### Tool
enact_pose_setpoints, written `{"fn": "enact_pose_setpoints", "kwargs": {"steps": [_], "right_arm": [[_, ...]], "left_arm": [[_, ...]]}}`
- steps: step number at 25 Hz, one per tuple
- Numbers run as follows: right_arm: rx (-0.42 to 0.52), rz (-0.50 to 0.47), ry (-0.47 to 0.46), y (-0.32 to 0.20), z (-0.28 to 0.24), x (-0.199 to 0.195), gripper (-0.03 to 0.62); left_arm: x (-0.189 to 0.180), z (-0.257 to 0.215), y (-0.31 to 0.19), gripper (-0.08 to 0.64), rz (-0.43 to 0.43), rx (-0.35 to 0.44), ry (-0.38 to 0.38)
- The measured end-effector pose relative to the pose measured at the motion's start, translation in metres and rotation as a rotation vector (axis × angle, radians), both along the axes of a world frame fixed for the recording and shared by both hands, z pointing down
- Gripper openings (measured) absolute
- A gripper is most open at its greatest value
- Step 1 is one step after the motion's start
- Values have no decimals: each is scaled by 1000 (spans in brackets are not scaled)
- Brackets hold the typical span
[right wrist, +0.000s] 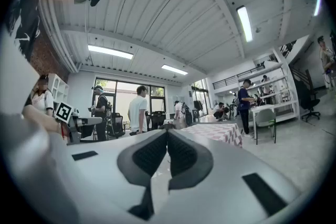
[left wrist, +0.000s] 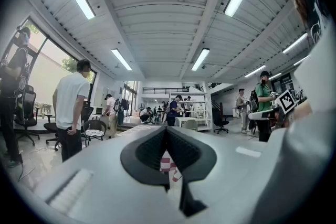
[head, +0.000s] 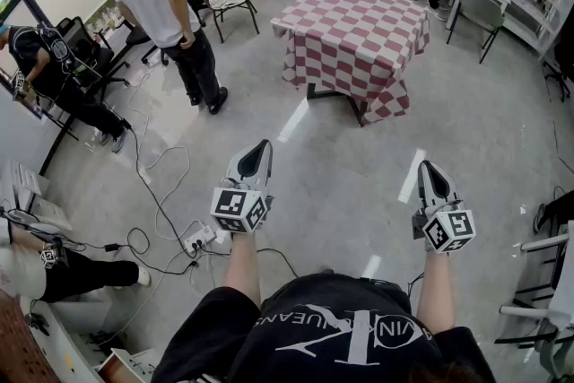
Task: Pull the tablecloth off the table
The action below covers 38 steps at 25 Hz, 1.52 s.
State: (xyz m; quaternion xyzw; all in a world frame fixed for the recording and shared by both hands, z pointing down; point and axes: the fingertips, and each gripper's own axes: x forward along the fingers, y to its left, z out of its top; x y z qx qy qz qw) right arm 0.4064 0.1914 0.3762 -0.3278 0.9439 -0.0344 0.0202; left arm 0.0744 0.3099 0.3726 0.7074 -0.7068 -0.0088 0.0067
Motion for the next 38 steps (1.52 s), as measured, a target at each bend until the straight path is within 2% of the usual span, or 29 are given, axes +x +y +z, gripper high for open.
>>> {"fn": "enact_pose_setpoints", "kwargs": {"steps": [13,22,24,27,29,32,36,38], "right_arm": [[6,15,3,0,2,-28,12],[-26,43,33,-22,14,-23,12],[-28,42,25,-23,23,-37,12],[-31,47,21,-27,32,-78,12],[-36,50,24,-50,30,-91,14],[-45,39,14,-99,33,-91,14],[-55,13,20,-131,60,-116,14],[-70,5,25,-168,63,-122,14]], "left_arm": [[-24,4,-1,11,29,-4,-16],[-23,21,-30,11,60,-37,17],[-37,32,-31,11,65,-43,25],[-82,42,-34,11,69,-42,38],[-98,40,-54,11,65,-45,45],[-99,42,-100,11,53,-49,56],[-123,58,-137,11,49,-22,84],[-128,58,-173,11,46,-22,99]]}}
